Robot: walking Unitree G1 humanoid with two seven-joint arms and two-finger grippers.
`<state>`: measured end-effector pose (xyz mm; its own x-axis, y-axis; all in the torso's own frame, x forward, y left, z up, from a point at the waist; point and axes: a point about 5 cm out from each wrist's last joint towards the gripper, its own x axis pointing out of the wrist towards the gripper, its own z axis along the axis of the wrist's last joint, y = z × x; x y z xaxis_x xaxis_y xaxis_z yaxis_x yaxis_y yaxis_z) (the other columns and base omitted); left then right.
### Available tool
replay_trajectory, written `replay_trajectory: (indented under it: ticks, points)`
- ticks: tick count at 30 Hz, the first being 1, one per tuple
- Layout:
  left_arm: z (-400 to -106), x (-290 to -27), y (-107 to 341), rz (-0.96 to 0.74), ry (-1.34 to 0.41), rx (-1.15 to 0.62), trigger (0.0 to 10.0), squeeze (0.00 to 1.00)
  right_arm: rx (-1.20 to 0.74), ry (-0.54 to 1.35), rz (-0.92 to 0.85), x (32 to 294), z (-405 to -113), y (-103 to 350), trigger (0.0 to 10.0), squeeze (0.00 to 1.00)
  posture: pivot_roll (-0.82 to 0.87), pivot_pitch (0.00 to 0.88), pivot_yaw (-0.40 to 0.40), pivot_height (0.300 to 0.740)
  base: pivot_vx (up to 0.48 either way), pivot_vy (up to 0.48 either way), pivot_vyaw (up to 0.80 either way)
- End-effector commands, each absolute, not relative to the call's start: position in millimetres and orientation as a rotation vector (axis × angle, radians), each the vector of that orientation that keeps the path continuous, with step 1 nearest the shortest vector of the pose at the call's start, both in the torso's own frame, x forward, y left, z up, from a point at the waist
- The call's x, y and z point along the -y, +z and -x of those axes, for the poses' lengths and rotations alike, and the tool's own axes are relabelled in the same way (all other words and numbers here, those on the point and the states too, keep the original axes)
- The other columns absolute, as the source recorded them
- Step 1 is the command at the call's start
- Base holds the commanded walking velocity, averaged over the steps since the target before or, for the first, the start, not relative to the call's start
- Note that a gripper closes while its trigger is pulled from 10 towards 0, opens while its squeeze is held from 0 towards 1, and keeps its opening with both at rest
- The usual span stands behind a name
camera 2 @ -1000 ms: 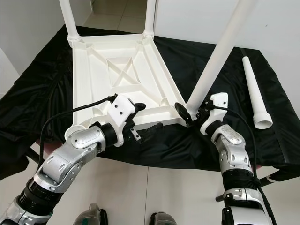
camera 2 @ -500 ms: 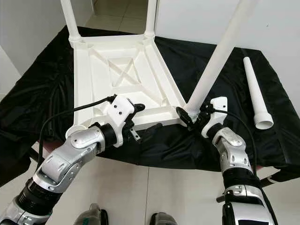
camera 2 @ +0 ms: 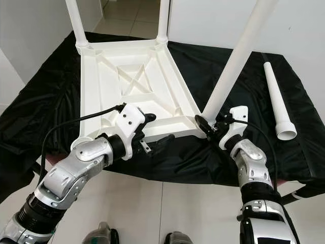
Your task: Building children table
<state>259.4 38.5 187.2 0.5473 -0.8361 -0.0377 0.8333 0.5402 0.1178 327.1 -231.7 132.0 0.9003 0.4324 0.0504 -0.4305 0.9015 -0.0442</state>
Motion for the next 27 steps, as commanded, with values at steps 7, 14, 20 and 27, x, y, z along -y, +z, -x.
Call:
replay_trajectory:
  ticks: [7, 14, 20, 27]
  points:
    - [-252.3, -35.2, 186.0, -0.134, -1.088, 0.010, 10.0, 0.00, 0.031, 0.413, -0.010, 221.4, -323.0, 120.2, 10.0, 0.00, 0.06, 0.035, -0.003, 0.740, 0.000, 0.000, 0.00]
    - [-252.6, -34.3, 185.9, -0.136, -1.091, 0.010, 10.0, 0.00, 0.050, 0.300, -0.027, 217.5, -323.2, 124.6, 10.0, 0.00, 0.06, 0.033, -0.011, 0.740, 0.000, 0.000, 0.00]
    - [-253.6, -35.0, 186.5, -0.138, -1.088, 0.013, 10.0, 0.00, 0.109, 0.209, -0.056, 208.7, -320.9, 135.7, 10.0, 0.00, 0.06, 0.041, -0.019, 0.740, 0.000, 0.000, 0.00]
    - [-255.0, -35.3, 186.7, -0.138, -1.082, 0.016, 10.0, 0.00, 0.150, 0.098, -0.093, 197.7, -317.7, 145.2, 10.0, 0.00, 0.06, 0.046, -0.030, 0.740, 0.000, 0.000, 0.00]
